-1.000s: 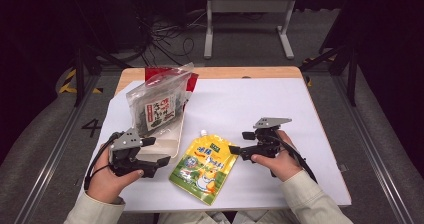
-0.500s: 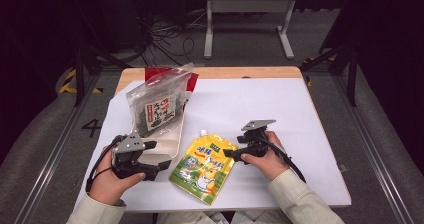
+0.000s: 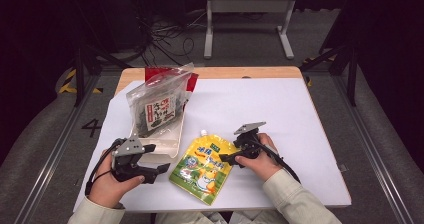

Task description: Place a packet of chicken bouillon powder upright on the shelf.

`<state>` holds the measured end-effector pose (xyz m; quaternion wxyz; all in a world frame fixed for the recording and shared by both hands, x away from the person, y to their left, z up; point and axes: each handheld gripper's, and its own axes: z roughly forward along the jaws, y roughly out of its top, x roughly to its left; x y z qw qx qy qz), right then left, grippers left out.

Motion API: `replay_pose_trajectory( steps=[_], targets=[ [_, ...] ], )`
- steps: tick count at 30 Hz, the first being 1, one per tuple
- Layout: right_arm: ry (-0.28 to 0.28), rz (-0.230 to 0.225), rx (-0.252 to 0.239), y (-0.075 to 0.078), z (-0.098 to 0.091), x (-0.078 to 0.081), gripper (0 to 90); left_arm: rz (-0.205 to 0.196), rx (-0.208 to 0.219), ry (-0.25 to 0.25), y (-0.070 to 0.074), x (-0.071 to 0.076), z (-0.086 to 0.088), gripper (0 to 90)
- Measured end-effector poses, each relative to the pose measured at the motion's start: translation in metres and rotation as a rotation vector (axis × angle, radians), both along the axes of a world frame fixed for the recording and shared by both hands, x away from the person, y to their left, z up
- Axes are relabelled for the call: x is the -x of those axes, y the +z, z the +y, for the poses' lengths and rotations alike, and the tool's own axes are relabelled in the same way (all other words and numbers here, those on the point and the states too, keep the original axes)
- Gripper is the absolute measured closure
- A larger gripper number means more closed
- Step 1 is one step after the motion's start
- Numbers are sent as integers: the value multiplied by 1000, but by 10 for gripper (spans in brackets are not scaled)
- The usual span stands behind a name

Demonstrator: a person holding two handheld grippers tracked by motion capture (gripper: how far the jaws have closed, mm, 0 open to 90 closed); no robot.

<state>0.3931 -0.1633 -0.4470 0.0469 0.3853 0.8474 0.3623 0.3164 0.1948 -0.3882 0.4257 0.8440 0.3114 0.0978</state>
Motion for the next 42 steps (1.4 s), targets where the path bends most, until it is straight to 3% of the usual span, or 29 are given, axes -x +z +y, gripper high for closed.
replay_pose_trajectory(
  steps=[4, 9, 16, 20, 31, 36, 42],
  targets=[
    [-9, -1, 23, -1, -3, -3, 173, 6, -2, 2, -2, 0, 1, 209],
    [3, 3, 15, -2, 1, -1, 139, 10, -1, 2, -3, 0, 0, 209],
    [25, -33, 93, -2, 7, 4, 168, 7, -6, -2, -3, 0, -2, 205],
    [24, -90, 175, -2, 11, 8, 268, 9, -8, -2, -3, 1, -2, 203],
    [-26, -114, 165, -3, 11, 12, 350, 5, -14, -12, -4, 1, -6, 198],
    [-22, -119, 159, -3, 11, 13, 379, 3, -19, -14, -4, 1, -7, 196],
    [-6, -112, 141, -3, 10, 12, 519, 1, -21, -20, -4, 0, -9, 194]
  ],
)
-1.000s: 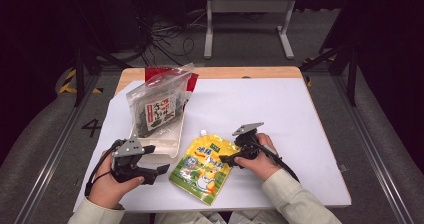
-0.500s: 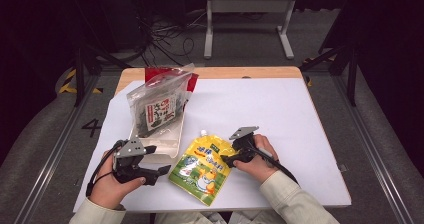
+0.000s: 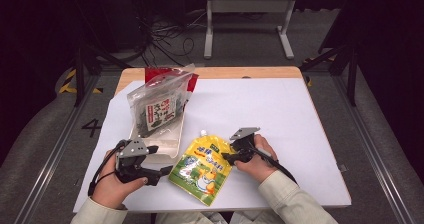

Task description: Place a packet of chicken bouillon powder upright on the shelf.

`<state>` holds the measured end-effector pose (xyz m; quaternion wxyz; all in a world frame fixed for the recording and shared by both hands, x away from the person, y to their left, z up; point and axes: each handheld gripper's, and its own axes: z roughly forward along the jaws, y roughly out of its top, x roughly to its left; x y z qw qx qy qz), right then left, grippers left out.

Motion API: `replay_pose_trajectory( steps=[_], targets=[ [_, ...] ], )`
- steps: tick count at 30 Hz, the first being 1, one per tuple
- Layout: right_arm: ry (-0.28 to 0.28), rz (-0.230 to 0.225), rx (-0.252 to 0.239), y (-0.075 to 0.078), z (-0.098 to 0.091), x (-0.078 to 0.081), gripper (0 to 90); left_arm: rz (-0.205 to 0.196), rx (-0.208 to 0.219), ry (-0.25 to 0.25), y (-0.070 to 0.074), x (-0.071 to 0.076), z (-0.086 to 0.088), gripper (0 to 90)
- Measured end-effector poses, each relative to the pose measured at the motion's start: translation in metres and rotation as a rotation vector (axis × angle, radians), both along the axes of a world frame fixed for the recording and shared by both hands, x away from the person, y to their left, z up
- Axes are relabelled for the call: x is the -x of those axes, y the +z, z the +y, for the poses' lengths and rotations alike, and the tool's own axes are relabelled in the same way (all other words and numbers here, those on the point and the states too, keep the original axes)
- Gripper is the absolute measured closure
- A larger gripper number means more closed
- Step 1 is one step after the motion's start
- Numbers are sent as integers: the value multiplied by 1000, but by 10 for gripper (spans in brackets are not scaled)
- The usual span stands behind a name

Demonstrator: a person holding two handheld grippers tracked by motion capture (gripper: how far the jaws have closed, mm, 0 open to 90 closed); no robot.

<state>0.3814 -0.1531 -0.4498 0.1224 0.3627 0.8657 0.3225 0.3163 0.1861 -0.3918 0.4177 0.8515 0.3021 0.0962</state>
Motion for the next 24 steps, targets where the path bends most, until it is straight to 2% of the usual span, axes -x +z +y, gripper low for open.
replay_pose_trajectory(
  steps=[3, 5, 6, 7, 18, 24],
  targets=[
    [7, 13, -10, 0, 0, -1, 570, -2, -1, -3, 0, 0, 0, 193],
    [15, 29, -26, 1, 0, 0, 682, -1, 0, -3, 0, 0, 0, 193],
    [27, 46, -45, 1, 1, 0, 769, -1, 0, -4, 0, 0, 0, 193],
    [34, 50, -55, 0, 1, 0, 783, -1, 1, -4, 0, 0, 0, 193],
    [34, 52, -79, 0, 0, 1, 817, 2, 2, -17, -2, -3, -4, 191],
    [38, 42, -107, 11, -5, 4, 823, 10, 11, -21, -2, -4, -3, 194]
  ],
)
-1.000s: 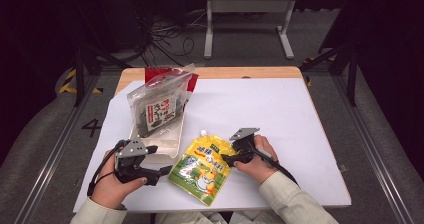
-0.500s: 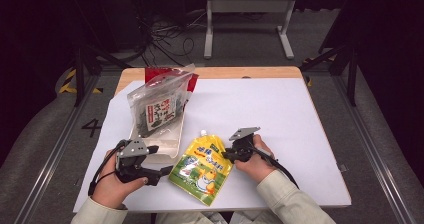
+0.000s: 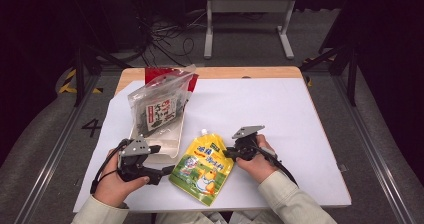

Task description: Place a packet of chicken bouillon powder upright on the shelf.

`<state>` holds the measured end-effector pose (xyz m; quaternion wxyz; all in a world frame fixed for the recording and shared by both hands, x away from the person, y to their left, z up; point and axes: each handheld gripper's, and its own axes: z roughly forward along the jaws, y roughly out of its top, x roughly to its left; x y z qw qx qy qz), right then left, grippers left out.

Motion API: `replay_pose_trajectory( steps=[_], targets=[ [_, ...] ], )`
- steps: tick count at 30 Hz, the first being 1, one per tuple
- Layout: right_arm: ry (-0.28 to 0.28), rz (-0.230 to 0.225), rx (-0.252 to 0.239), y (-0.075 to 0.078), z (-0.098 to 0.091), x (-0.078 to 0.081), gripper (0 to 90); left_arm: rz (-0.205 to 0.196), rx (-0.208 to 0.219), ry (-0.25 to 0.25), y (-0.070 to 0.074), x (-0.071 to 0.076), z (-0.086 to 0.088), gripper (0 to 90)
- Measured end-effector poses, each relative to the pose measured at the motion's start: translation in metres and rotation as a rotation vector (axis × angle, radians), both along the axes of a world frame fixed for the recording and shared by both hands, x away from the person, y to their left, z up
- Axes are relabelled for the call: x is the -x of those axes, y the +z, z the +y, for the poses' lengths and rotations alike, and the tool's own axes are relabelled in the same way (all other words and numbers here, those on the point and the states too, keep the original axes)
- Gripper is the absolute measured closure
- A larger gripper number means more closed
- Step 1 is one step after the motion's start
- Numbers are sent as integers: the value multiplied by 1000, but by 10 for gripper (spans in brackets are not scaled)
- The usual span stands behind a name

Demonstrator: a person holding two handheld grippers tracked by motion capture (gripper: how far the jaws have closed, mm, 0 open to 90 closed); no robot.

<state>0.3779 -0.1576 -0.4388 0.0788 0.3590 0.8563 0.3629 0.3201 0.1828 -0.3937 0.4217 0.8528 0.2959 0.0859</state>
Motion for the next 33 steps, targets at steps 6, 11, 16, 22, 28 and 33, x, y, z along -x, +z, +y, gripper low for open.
replay_pose_trajectory(
  steps=[6, 11, 16, 22, 28, 33],
  targets=[
    [7, -71, -13, 29, -16, 10, 826, -2, -3, -4, 1, 0, -4, 194],
    [22, -135, -33, 53, -27, 19, 829, -1, -5, -17, 2, -1, -9, 194],
    [32, -171, -41, 70, -32, 28, 830, -1, -3, -28, 2, -1, -12, 195],
    [50, -203, -66, 84, -35, 37, 833, -9, -1, -36, 3, 0, -14, 196],
    [74, -215, -96, 95, -37, 44, 837, -9, 2, -40, 3, 0, -15, 197],
    [101, -241, -102, 104, -38, 50, 842, -10, 1, -42, 4, 1, -16, 196]
  ],
)
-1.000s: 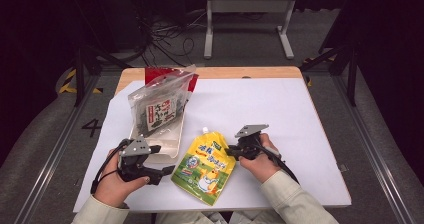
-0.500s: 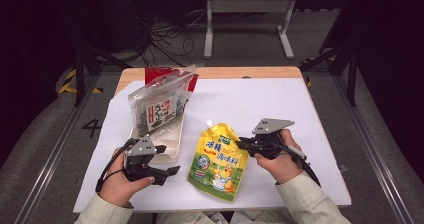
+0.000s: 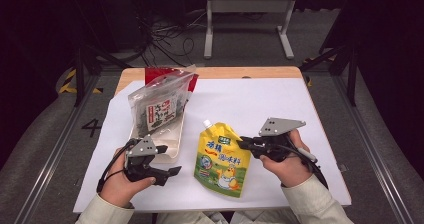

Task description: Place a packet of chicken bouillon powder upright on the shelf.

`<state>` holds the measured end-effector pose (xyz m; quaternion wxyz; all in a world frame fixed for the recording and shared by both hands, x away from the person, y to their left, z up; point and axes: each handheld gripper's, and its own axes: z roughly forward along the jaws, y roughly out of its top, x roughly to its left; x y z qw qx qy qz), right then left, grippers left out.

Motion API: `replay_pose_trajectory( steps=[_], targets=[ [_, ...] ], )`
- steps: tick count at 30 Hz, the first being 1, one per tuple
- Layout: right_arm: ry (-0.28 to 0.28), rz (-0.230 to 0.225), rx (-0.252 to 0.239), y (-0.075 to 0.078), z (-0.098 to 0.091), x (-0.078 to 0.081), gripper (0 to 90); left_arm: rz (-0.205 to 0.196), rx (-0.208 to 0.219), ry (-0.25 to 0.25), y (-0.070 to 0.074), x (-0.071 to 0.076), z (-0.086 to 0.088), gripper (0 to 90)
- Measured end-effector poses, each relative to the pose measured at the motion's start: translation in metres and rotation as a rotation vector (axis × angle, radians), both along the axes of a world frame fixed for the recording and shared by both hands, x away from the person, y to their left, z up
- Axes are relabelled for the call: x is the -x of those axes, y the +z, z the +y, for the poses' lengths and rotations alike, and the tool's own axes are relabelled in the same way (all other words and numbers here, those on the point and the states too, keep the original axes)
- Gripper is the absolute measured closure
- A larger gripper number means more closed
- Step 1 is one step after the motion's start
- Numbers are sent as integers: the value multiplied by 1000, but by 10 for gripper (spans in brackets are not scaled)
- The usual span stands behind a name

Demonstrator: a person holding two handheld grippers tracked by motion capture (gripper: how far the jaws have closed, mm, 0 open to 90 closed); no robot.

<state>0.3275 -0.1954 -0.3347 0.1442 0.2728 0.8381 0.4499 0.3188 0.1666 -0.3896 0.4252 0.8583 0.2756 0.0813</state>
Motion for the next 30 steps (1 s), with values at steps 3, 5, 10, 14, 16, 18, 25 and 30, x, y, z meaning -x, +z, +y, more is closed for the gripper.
replay_pose_trajectory(
  steps=[3, 5, 10, 14, 16, 18, 25, 30],
  targets=[
    [14, -13, -6, 5, -1, 3, 846, -4, 2, -1, 0, 0, -1, 196],
    [28, -23, -12, 8, -1, 6, 849, -6, 3, -5, 0, 1, -2, 196],
    [62, -41, -23, 15, 0, 12, 854, -7, 7, -10, 1, 1, -3, 196],
    [82, -59, -29, 20, 1, 18, 856, -7, 20, -22, 2, 1, -6, 203],
    [86, -68, -27, 22, 1, 20, 856, -11, 22, -27, 2, 1, -8, 203],
    [85, -78, -28, 23, 1, 21, 856, -12, 28, -31, 2, 1, -11, 203],
    [109, -82, -59, 27, 2, 24, 856, -26, 80, -65, 0, -3, -27, 186],
    [128, -97, -70, 29, 5, 28, 856, -38, 111, -111, -4, -7, -40, 165]
  ],
)
